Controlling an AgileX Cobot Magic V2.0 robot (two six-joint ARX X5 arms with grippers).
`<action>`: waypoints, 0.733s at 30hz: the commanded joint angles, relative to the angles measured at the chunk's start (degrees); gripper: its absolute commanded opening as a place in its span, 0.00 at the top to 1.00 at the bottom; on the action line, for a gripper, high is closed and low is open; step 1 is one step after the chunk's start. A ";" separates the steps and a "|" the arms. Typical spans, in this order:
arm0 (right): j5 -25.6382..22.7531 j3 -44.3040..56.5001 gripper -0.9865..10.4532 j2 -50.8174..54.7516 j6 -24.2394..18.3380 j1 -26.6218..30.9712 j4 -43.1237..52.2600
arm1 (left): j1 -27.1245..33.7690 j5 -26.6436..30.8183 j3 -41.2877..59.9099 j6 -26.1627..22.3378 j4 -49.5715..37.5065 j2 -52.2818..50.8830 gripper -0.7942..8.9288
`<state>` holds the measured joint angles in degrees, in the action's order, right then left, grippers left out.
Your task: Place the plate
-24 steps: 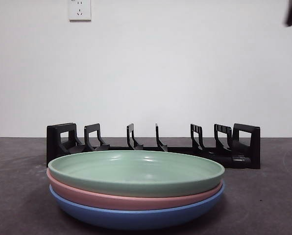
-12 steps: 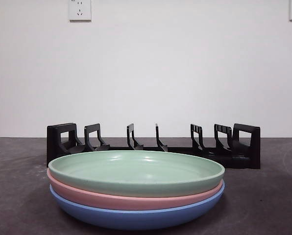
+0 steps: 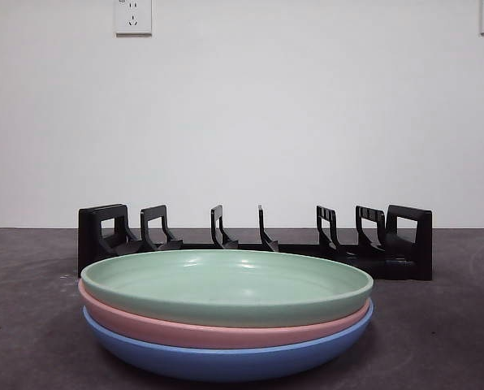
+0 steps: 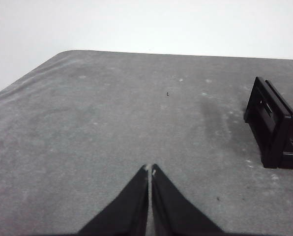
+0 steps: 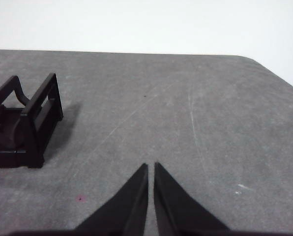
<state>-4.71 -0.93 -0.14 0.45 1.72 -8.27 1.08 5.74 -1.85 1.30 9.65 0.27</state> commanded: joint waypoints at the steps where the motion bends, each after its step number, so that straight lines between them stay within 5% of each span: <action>1: -0.17 0.24 0.90 -0.09 0.63 -0.13 0.55 | 0.09 -0.20 1.09 0.46 -0.63 -0.09 0.91; 22: -0.20 0.22 0.90 -0.07 0.61 -0.13 2.73 | 0.09 -0.17 1.09 0.46 -0.61 -0.09 0.91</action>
<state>-4.71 -0.93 -0.14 0.45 1.61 -6.13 1.08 5.74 -1.85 1.30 9.65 0.27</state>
